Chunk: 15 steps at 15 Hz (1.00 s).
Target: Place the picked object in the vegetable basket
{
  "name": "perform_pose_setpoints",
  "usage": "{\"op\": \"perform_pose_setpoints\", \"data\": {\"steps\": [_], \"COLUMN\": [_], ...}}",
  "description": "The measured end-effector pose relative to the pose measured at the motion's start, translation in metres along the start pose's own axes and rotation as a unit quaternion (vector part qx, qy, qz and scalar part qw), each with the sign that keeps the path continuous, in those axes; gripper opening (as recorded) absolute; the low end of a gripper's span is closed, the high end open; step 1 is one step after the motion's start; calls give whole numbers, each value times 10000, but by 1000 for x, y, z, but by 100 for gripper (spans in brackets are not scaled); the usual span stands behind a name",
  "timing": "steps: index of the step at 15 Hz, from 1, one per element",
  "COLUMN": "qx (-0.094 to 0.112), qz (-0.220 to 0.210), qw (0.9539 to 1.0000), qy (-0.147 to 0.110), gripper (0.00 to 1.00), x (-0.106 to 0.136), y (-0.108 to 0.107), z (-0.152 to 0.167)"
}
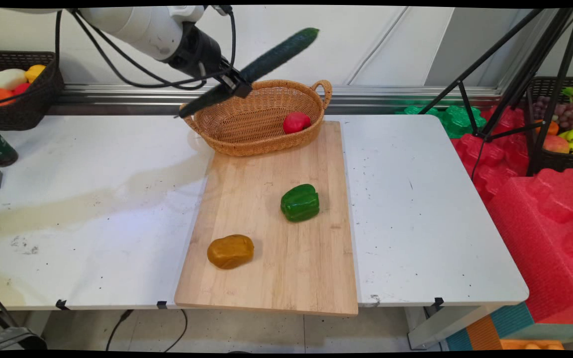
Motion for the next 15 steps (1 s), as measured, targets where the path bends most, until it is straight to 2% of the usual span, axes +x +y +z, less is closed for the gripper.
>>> {"op": "perform_pose_setpoints", "data": {"steps": [4, 6, 12, 15], "qx": [352, 432, 399, 331], "qz": [86, 152, 231, 245], "qw": [9989, 9975, 9919, 9894], "qy": [-310, -531, -1182, -1391], "gripper": [0, 0, 0, 0], "x": [8, 9, 1, -3], "y": [-16, -19, -18, -16], "z": [20, 36, 91, 112]}}
